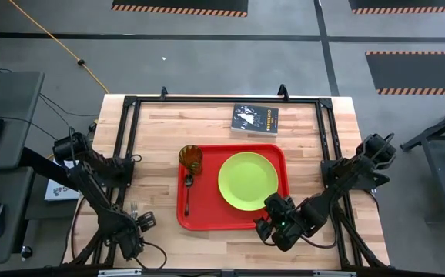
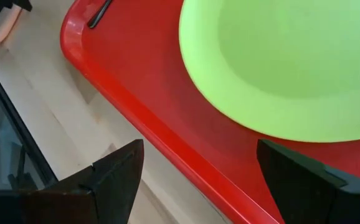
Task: Pick and place plate/cup/fork/spoon on tray
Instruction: Put the light orange fork on the red tray to the right of the black spoon
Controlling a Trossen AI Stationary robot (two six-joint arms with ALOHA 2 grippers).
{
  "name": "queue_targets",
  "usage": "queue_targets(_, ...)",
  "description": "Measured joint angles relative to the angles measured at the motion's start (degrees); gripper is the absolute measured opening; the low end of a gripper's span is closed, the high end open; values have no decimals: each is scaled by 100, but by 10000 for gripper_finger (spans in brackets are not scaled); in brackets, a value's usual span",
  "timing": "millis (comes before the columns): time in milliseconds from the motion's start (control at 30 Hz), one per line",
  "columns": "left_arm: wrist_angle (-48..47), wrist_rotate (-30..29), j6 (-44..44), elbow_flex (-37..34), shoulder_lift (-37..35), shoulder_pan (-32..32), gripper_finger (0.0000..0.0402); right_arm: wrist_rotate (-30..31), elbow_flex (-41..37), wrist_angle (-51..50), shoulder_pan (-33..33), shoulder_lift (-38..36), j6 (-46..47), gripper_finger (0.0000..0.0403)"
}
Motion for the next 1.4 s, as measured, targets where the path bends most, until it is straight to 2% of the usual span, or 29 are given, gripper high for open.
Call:
queue_targets(100,131,-213,173,-44,5,-4,238,-4,0,3,0,0,0,305)
queue_targets(167,176,-349,272,-65,10,-11,216,-40,0,6,0,0,0,305)
queue_targets(500,258,-684,506,-187,1,36,35,-139,0,161,0,2,0,305)
queue_targets(700,99,-617,552,23,-61,198,34,-116,0,246,-15,4,0,305)
queue_targets(833,-547,-972,487,341,-177,327,34,-112,2,385,-35,4,-2,305)
queue_targets(1067,-1378,-861,399,1114,-644,412,34,-108,2,385,-76,7,-107,305)
queue_targets(1200,-1925,-957,827,1827,-809,575,34,-85,2,385,-104,7,-107,305)
queue_targets(1400,-2191,-1444,2238,2724,-626,1506,34,20,2,412,-123,7,-109,305)
